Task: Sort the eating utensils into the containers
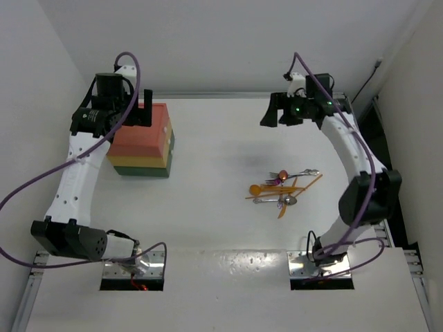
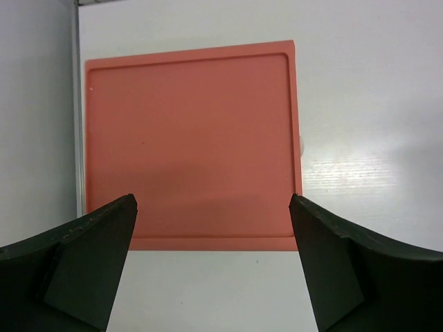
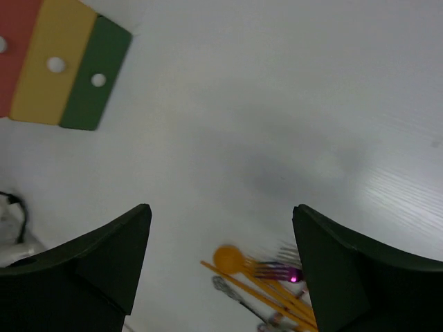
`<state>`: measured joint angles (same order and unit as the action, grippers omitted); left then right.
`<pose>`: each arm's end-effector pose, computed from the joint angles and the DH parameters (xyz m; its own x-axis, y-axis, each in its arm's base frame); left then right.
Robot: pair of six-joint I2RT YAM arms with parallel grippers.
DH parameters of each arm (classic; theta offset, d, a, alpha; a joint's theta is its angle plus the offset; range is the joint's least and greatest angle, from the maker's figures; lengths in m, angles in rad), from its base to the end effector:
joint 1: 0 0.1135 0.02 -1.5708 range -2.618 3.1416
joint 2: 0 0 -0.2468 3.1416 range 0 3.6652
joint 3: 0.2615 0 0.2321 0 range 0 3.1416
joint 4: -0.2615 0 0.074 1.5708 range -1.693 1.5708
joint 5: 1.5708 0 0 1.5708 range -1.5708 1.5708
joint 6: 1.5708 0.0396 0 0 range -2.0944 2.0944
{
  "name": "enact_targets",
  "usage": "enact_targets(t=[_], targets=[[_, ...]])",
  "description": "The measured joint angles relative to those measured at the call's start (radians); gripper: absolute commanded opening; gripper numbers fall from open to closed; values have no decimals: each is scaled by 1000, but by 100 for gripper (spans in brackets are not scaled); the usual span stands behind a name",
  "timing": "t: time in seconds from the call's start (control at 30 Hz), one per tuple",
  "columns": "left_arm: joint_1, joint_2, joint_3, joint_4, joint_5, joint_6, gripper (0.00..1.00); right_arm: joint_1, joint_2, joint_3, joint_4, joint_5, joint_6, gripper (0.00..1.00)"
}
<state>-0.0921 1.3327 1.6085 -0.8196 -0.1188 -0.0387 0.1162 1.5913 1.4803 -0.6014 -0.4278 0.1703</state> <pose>0.2575 -0.0191 0.4135 -0.5144 0.0089 -0.8575 -0.0296 0.9992 0.0282 0.3336 0.0555 0.3231 -0.7106 0.0723 -0.6999 -0.3013 0.8676 0.3955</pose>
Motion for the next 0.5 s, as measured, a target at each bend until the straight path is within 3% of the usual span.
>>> enact_targets(t=[0.2, 0.43, 0.5], targets=[[-21, 121, 55, -46, -45, -9, 84, 74, 296, 169, 34, -216, 182, 71], [-20, 175, 63, -71, -69, -29, 50, 184, 545, 228, 225, -418, 437, 55], [-18, 175, 63, -72, -73, -28, 45, 218, 599, 234, 323, -472, 533, 51]])
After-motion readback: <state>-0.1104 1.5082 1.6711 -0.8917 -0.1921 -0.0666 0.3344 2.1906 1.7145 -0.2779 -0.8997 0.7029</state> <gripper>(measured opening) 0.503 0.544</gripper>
